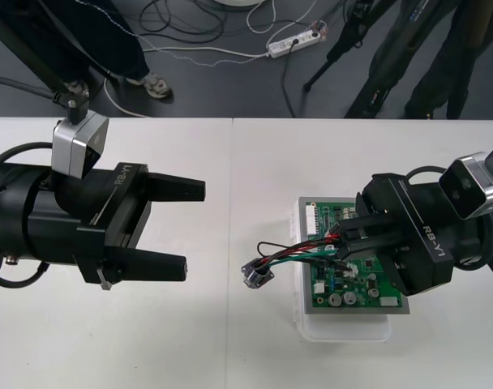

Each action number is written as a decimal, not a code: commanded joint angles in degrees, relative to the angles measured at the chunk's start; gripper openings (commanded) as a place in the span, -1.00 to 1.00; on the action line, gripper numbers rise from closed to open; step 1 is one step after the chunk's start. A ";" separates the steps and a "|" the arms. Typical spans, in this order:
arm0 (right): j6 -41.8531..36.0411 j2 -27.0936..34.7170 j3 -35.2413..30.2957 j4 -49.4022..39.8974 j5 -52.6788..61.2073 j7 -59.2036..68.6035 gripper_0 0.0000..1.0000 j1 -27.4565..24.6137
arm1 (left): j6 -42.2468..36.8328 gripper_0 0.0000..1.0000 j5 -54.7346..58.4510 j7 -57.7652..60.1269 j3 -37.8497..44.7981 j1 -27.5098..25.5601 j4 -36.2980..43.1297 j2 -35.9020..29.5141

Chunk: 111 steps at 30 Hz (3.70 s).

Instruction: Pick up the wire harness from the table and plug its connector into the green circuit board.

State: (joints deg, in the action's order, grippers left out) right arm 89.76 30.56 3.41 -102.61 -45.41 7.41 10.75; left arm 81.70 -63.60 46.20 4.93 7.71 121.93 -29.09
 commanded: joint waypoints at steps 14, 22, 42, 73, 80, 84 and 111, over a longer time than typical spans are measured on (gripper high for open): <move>-14.26 -3.22 -1.65 -10.50 -8.11 3.49 -1.00 -1.17 | -2.68 1.00 1.20 -13.15 -2.56 1.25 -0.91 2.46; -21.03 -3.40 -1.65 -13.76 -11.72 5.43 -1.00 -3.37 | -2.68 1.00 -1.44 -14.73 -2.82 2.66 -2.40 4.39; -23.40 -6.12 -4.64 -20.26 -21.91 12.02 -1.00 -6.27 | -2.68 1.00 -0.65 -22.99 -3.88 7.49 -11.45 4.83; -20.15 -9.64 -5.08 -20.17 -23.06 11.58 -1.00 -6.36 | -5.50 1.00 -0.39 -22.55 -6.60 10.48 -12.07 4.83; -19.88 -10.16 -5.08 -20.26 -23.76 11.75 -1.00 -6.36 | -6.99 1.00 -1.09 -22.20 -8.80 11.45 -12.16 4.83; -19.71 -10.52 -5.08 -20.17 -24.11 11.75 -1.00 -6.27 | -7.87 1.00 -1.44 -21.76 -10.03 12.24 -12.16 4.83; -19.27 -10.52 -5.08 -20.26 -24.11 11.40 -1.00 -6.27 | -10.51 1.00 -2.41 -19.30 -15.04 15.84 -12.07 1.67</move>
State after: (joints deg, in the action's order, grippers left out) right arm 70.05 20.86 -0.14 -120.68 -69.37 19.17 4.85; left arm 74.02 -66.45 23.13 -8.34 21.10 109.33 -25.37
